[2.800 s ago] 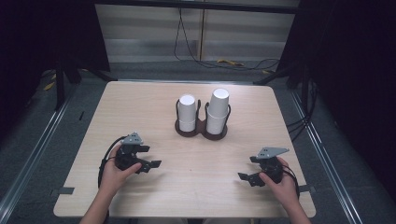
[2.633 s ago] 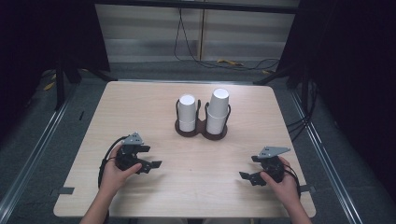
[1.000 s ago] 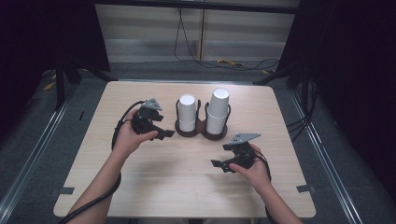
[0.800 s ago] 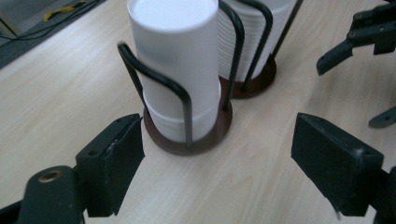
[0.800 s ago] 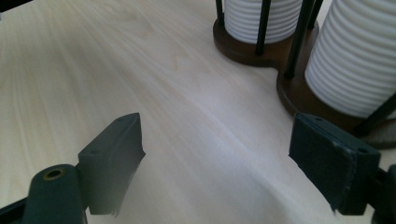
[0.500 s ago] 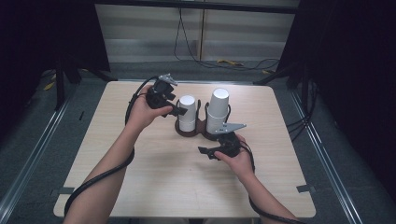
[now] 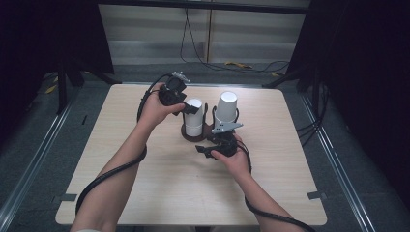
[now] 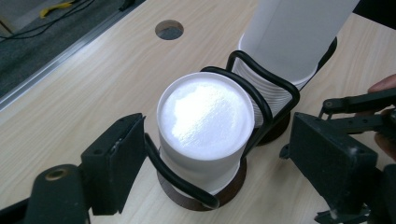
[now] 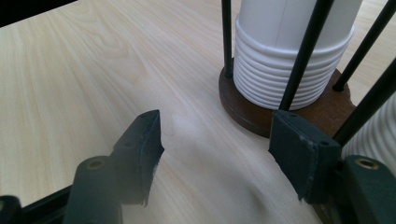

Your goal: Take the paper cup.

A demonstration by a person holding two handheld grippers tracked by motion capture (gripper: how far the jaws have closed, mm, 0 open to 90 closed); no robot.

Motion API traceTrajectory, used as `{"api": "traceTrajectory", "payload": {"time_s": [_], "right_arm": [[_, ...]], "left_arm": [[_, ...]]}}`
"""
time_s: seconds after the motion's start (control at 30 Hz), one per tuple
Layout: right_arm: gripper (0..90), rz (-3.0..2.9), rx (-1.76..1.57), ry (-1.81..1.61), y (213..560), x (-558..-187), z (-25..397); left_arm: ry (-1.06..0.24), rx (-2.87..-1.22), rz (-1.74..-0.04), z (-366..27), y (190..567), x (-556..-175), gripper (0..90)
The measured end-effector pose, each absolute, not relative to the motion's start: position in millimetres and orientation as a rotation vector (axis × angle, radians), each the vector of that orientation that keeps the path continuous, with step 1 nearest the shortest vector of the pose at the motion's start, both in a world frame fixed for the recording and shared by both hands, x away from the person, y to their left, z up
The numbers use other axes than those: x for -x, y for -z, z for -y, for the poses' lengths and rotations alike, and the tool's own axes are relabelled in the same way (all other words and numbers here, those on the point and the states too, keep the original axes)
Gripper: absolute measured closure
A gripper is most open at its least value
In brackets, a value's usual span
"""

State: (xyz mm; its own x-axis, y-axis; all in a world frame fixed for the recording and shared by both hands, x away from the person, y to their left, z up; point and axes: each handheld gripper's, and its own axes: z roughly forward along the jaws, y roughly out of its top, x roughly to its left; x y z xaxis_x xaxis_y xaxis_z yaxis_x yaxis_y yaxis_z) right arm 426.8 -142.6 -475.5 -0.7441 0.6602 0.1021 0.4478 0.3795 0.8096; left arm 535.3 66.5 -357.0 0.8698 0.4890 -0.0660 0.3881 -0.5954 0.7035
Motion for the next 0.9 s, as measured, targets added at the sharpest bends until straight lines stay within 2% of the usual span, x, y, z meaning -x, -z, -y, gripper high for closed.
{"api": "traceTrajectory", "payload": {"time_s": [0.4, 0.63, 0.73, 0.9], "right_arm": [[34.2, -2.408, -0.956, -1.312, 476.4, -433.2, 132.1], [33.7, -2.409, -0.934, -1.335, 475.8, -438.8, 117.9], [32.8, -2.405, -0.928, -1.337, 475.3, -440.9, 114.7], [30.3, -2.406, -0.942, -1.339, 475.5, -446.0, 107.9]], "left_arm": [[-0.19, -2.316, -0.622, -59.4, 361.0, -543.5, 18.6], [-0.137, -2.308, -0.642, -58.5, 370.1, -550.3, 18.1], [-0.145, -2.3, -0.647, -57.7, 372.9, -551.3, 21.2], [-0.125, -2.288, -0.652, -57.3, 375.7, -553.3, 33.3]]}}
